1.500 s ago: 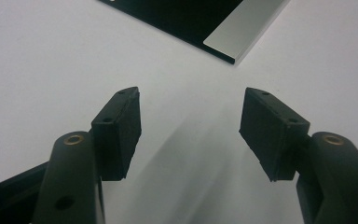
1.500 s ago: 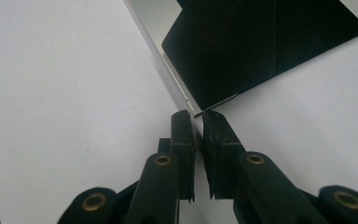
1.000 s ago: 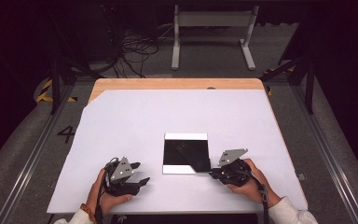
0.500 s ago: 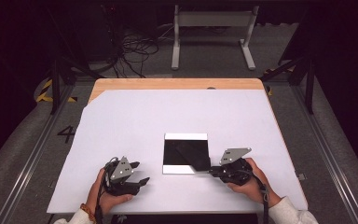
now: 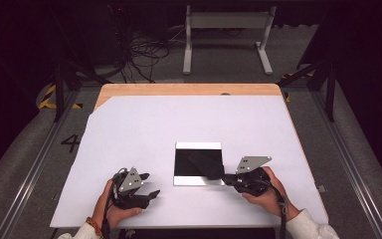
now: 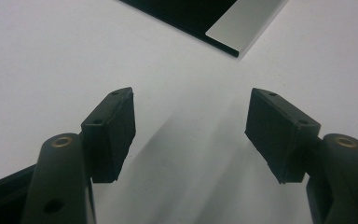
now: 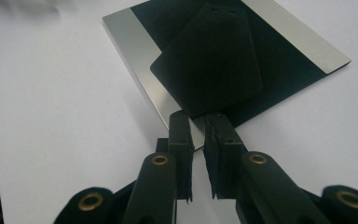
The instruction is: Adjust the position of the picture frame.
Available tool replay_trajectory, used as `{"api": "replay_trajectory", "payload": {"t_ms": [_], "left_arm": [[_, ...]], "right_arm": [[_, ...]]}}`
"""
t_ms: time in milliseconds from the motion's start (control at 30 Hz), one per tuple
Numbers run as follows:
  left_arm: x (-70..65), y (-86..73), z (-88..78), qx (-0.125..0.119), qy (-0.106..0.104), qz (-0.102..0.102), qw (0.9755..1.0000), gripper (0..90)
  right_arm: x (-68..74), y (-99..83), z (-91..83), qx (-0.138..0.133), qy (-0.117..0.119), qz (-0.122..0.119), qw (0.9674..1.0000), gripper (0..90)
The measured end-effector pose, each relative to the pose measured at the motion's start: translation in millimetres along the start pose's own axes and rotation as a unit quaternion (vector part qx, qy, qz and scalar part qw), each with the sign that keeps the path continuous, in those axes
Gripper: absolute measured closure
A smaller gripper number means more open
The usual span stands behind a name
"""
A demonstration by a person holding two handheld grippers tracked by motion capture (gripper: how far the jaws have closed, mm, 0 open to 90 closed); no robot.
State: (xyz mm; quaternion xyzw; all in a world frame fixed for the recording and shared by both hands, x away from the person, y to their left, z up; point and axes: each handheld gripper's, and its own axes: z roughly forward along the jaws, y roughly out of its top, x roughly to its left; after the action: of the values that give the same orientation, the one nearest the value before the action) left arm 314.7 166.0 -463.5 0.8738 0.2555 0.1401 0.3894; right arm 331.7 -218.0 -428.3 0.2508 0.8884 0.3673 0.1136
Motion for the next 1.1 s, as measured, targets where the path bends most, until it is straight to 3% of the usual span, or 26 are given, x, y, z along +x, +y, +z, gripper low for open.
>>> {"api": "replay_trajectory", "payload": {"t_ms": [1100], "left_arm": [[-0.4, 0.1, 2.3, 0.004, 0.002, 0.002, 1.0, 32.5]], "right_arm": [[1.4, 16.1, -5.5, -0.04, -0.02, -0.006, 0.999, 82.4]]}}
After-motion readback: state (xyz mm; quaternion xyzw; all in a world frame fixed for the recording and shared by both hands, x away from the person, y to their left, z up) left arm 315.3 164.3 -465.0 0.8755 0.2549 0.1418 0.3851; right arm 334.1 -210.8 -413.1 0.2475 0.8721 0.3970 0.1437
